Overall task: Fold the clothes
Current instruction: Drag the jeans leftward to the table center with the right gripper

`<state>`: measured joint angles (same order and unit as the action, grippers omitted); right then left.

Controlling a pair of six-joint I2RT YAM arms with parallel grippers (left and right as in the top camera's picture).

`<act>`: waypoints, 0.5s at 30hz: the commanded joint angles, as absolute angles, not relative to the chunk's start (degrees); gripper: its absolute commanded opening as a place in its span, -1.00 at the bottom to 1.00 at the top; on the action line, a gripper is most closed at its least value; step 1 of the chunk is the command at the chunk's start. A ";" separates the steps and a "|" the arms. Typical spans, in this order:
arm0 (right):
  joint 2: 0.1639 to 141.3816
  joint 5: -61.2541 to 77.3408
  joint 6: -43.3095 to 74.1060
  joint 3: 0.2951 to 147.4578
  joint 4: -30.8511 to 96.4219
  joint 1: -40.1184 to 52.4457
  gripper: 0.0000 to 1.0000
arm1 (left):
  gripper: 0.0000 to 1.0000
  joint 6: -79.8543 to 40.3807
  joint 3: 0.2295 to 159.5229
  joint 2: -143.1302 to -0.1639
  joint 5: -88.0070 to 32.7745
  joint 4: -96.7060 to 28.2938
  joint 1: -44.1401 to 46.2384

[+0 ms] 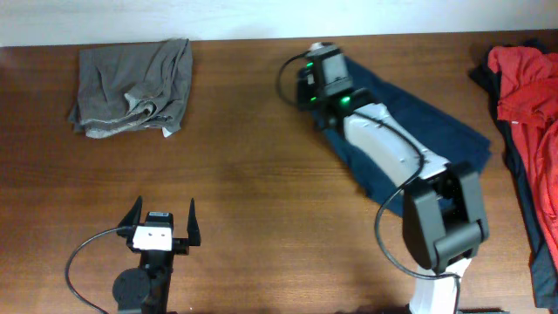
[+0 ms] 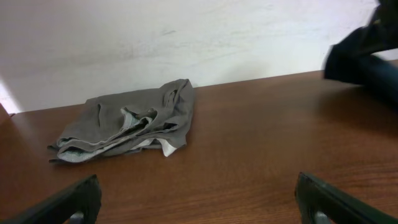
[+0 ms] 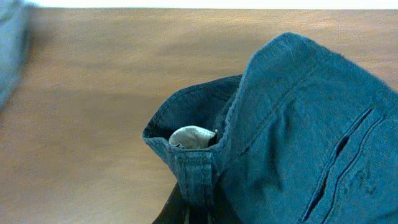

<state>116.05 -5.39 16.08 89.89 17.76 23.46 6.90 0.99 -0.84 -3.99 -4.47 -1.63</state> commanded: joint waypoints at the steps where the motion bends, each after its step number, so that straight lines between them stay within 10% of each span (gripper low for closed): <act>1: 117.43 -2.02 19.94 90.17 17.54 27.38 -0.92 | 0.99 7.86 0.54 -0.34 -3.38 -4.32 -1.76; 15: 117.75 2.92 29.54 90.17 24.91 44.25 -0.92 | 0.99 7.86 0.54 -0.34 -3.38 -4.32 -1.76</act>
<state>117.34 1.63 26.81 89.89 24.82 41.52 6.90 0.99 -0.84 -3.99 -4.45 -1.63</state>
